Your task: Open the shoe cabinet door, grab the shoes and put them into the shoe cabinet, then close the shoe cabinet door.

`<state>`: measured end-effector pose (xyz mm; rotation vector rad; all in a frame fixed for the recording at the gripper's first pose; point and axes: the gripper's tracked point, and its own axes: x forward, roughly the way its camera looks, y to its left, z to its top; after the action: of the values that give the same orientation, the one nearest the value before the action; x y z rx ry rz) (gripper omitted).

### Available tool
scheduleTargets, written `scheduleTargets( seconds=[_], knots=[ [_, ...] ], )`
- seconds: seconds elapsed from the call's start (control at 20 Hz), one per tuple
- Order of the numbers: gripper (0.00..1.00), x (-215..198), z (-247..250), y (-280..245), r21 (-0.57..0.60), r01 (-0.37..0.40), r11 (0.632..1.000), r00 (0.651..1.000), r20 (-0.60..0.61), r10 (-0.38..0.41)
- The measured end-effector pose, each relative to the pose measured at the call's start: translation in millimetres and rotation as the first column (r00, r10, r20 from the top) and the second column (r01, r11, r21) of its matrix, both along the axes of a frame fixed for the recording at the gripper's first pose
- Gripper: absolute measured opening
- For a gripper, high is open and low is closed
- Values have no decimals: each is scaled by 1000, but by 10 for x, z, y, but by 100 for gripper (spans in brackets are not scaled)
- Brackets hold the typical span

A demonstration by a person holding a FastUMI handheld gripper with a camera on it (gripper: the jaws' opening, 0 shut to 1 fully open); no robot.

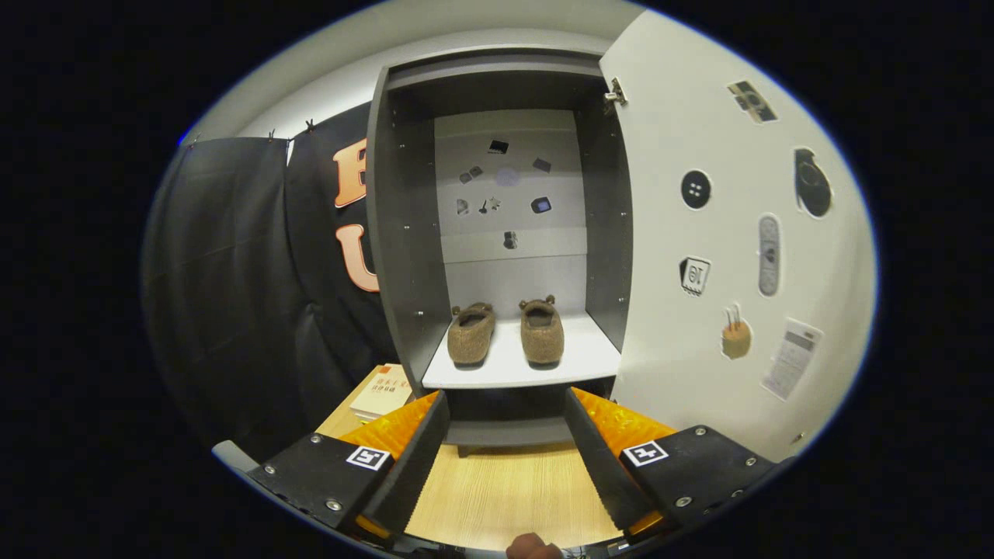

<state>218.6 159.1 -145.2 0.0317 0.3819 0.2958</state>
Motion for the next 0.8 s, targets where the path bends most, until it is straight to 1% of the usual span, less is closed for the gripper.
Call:
scheduleTargets(
  seconds=[0.1, 0.45, 0.55, 0.65, 0.8],
  knots=[
    [93, -227, 2, -171, 14, -30, 999, 1000, 5, 29],
    [93, -889, -89, -825, 32, -67, 997, 998, 6, 67],
    [93, -990, -69, -1047, 53, -56, 997, 998, 12, 55],
    [93, -1029, -81, -1318, 72, -26, 997, 1000, 18, 25],
    [93, -1067, -46, -1679, 113, -2, 994, 999, 36, -2]
  ],
)
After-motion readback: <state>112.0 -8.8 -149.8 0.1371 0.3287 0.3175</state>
